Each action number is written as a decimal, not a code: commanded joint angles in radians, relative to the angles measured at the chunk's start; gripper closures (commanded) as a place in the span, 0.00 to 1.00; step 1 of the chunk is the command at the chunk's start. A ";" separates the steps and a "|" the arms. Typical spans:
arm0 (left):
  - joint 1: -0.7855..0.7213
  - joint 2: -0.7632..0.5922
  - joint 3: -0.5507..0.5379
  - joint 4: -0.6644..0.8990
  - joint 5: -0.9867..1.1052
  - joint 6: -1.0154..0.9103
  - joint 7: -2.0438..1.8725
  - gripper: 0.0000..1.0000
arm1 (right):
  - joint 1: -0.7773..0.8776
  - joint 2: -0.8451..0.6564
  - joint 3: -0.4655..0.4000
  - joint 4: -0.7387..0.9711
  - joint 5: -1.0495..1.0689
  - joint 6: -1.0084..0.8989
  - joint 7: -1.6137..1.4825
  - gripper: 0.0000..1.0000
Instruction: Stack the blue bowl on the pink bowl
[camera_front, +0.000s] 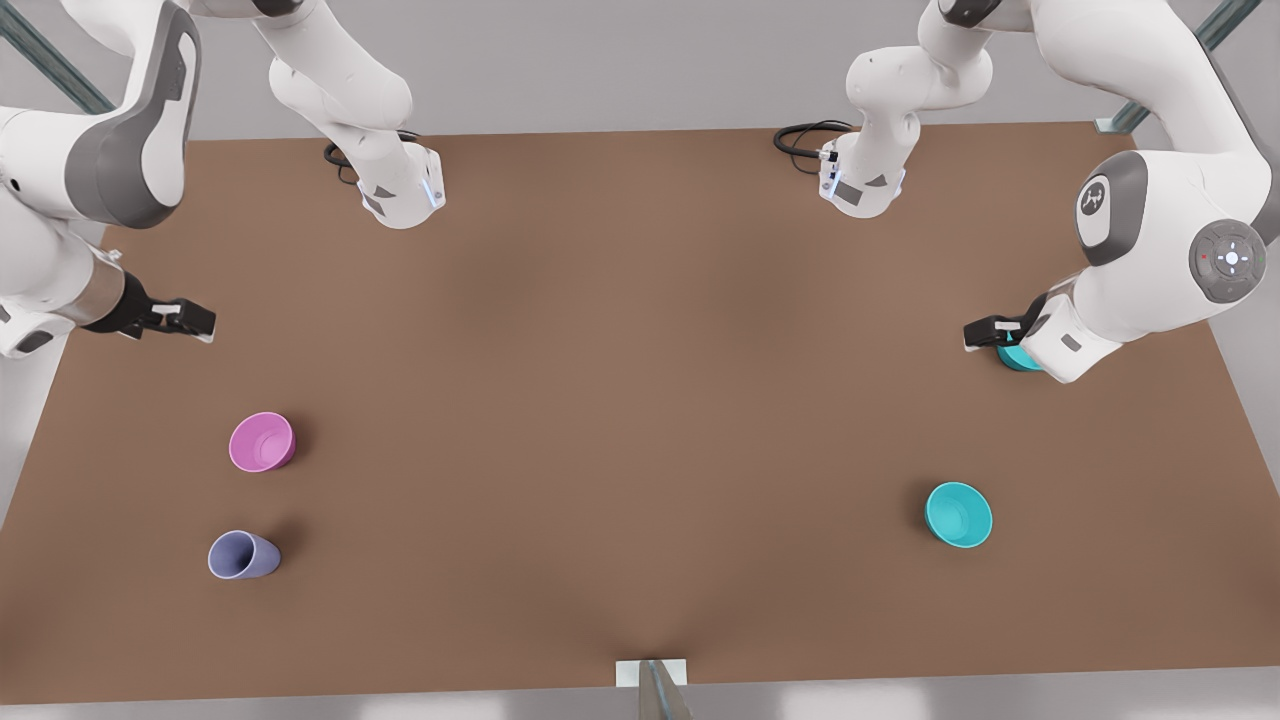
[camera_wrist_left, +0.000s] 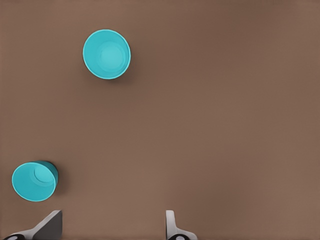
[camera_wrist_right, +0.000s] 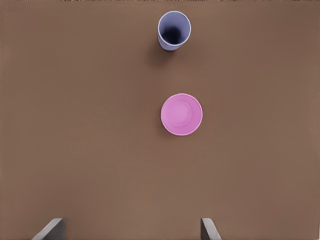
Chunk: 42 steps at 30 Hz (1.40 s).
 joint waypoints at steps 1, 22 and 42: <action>0.000 -0.002 0.000 0.000 0.001 -0.013 -0.016 0.00 | 0.000 -0.001 0.001 -0.001 0.001 0.020 0.062 0.00; -0.002 -0.002 -0.002 0.000 0.001 -0.050 -0.008 0.00 | -0.235 0.628 0.001 -0.007 0.001 0.480 -0.254 0.00; -0.002 0.004 -0.002 0.000 0.001 -0.056 -0.013 0.00 | -0.295 0.692 0.003 -0.095 0.037 0.508 -0.334 0.55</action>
